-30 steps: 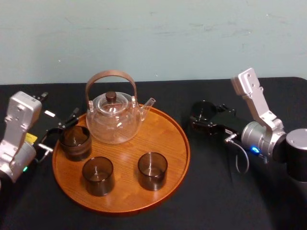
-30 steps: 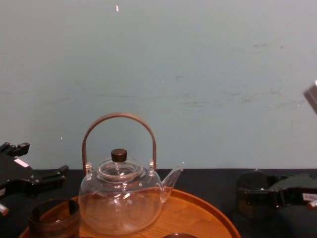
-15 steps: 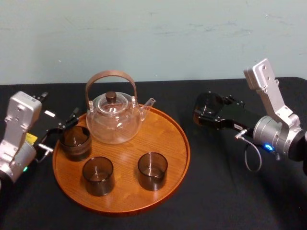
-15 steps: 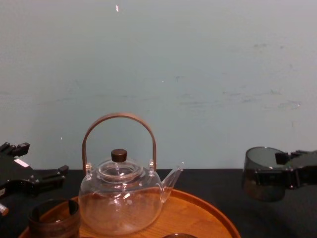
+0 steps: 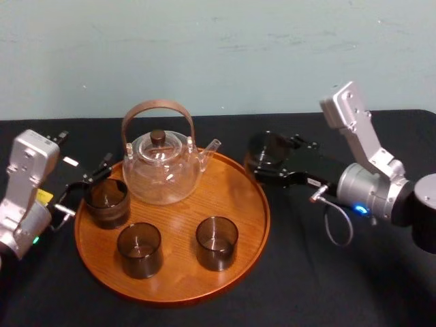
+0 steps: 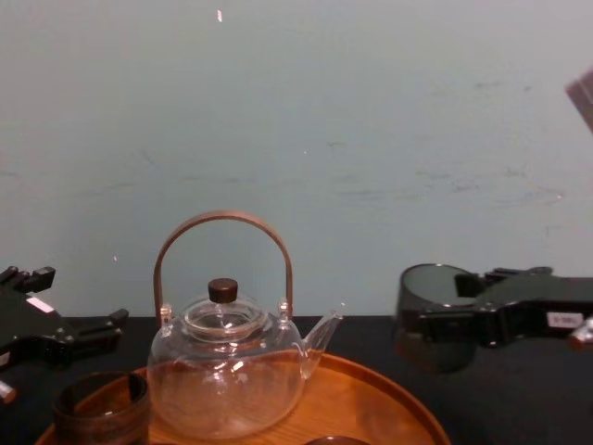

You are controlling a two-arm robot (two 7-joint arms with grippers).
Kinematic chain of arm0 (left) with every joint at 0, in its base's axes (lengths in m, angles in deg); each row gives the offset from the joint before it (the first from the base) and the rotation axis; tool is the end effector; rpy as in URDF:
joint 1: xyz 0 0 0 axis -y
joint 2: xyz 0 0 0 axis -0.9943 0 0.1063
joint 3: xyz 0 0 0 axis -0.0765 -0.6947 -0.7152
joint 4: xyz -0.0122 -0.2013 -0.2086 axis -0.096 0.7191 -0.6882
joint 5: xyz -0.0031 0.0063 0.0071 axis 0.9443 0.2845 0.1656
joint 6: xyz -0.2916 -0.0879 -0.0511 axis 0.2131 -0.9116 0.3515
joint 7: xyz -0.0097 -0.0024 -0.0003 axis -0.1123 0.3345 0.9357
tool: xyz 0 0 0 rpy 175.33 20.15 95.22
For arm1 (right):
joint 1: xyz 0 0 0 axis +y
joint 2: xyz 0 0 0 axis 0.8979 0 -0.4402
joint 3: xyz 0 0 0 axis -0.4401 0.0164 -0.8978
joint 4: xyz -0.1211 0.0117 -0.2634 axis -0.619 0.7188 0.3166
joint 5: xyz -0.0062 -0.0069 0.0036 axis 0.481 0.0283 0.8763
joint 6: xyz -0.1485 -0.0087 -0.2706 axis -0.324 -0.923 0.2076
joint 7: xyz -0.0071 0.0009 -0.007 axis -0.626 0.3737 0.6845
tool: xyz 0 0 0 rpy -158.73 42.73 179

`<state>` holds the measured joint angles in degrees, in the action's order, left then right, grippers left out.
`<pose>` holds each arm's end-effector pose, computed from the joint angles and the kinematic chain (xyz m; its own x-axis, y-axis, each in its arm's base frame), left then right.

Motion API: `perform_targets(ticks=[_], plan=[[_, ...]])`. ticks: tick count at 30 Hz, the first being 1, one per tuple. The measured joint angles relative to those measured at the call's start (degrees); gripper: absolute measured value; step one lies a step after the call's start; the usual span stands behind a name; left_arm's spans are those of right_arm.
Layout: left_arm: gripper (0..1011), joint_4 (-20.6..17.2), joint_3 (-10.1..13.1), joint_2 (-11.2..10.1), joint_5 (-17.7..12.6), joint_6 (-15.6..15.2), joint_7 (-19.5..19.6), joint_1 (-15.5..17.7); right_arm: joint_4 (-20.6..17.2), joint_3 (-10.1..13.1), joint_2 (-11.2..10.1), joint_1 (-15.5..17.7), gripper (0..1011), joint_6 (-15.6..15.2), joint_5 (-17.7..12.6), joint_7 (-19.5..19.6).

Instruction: Pick up the glass from the table and place it on the tray.

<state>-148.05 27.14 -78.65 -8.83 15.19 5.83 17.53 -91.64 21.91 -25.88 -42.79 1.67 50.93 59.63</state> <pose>0.3580 0.0825 -0.3024 0.2923 0.8803 0.3737 -0.9552 0.2873 0.0703 0.3873 -0.0198 -0.2358 0.6785 -0.7242 0.1231 0.7247 0.6326 -0.2732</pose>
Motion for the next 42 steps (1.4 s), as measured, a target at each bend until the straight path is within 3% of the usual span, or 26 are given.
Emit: perform_targets(ticks=[18, 42], plan=[[1001, 0.0, 0.0, 0.0, 0.0, 0.0, 0.0, 0.0, 5.6, -5.8, 2.9, -3.7, 902, 2.3, 0.1, -1.4], [1001, 0.0, 0.0, 0.0, 0.0, 0.0, 0.0, 0.0, 14.4, -7.8, 5.5, -5.9, 903, 4.2, 2.2, -1.6]])
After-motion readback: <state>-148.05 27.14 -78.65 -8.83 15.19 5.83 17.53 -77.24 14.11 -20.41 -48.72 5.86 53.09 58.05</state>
